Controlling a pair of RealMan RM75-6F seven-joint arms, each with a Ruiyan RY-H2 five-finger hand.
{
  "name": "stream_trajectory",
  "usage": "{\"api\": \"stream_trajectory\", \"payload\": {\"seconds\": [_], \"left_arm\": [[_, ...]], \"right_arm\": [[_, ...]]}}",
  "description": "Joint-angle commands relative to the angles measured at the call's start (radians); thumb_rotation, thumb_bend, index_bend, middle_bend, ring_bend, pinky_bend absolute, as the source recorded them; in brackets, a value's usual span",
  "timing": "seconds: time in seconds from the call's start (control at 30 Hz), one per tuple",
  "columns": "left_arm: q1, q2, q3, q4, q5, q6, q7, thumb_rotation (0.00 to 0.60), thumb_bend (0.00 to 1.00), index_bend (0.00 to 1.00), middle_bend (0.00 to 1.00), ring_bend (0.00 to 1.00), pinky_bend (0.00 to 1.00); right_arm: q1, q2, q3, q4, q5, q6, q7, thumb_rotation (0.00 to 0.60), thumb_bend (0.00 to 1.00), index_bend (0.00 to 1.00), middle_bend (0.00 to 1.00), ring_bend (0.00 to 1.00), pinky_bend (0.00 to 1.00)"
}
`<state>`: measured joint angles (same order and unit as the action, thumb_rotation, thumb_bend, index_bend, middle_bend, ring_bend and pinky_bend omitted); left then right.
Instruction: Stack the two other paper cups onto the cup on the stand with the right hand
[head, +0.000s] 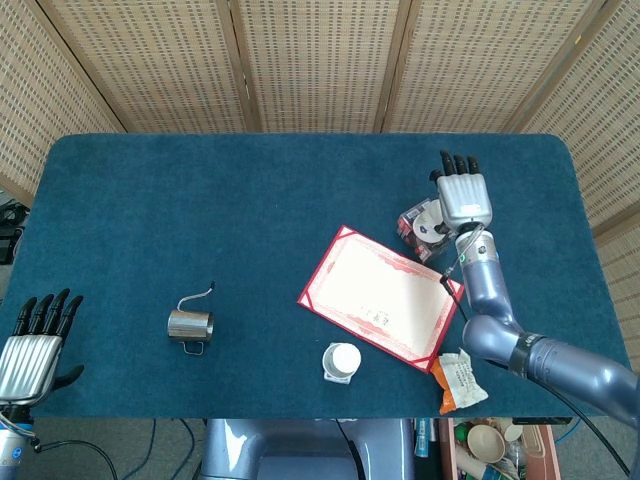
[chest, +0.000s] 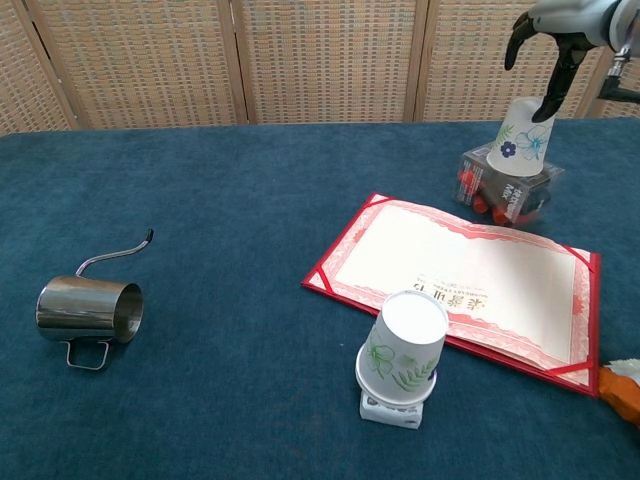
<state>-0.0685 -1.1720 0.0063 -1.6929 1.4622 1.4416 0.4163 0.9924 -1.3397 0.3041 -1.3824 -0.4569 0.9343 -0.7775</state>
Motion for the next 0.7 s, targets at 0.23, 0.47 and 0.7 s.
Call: {"api": "stream_trajectory", "payload": {"seconds": [0.23, 0.47, 0.7], "left_arm": [[-0.004, -0.005, 0.0, 0.003, -0.004, -0.005, 0.005, 0.6, 0.19, 0.0, 0.0, 0.0, 0.0], [-0.006, -0.008, 0.002, 0.003, -0.006, -0.008, 0.011, 0.6, 0.19, 0.0, 0.0, 0.0, 0.0], [-0.008, -0.009, 0.003, 0.003, -0.006, -0.009, 0.014, 0.6, 0.18, 0.0, 0.0, 0.0, 0.0]], "right_arm": [[0.027, -0.013, -0.035, 0.054, 0.08, -0.022, -0.037, 0.6, 0.1, 0.31, 0.0, 0.0, 0.0], [0.028, -0.024, -0.051, 0.08, 0.087, -0.041, -0.019, 0.6, 0.1, 0.33, 0.0, 0.0, 0.0], [0.029, -0.031, -0.056, 0.078, 0.071, -0.039, 0.001, 0.6, 0.1, 0.33, 0.0, 0.0, 0.0]]}}
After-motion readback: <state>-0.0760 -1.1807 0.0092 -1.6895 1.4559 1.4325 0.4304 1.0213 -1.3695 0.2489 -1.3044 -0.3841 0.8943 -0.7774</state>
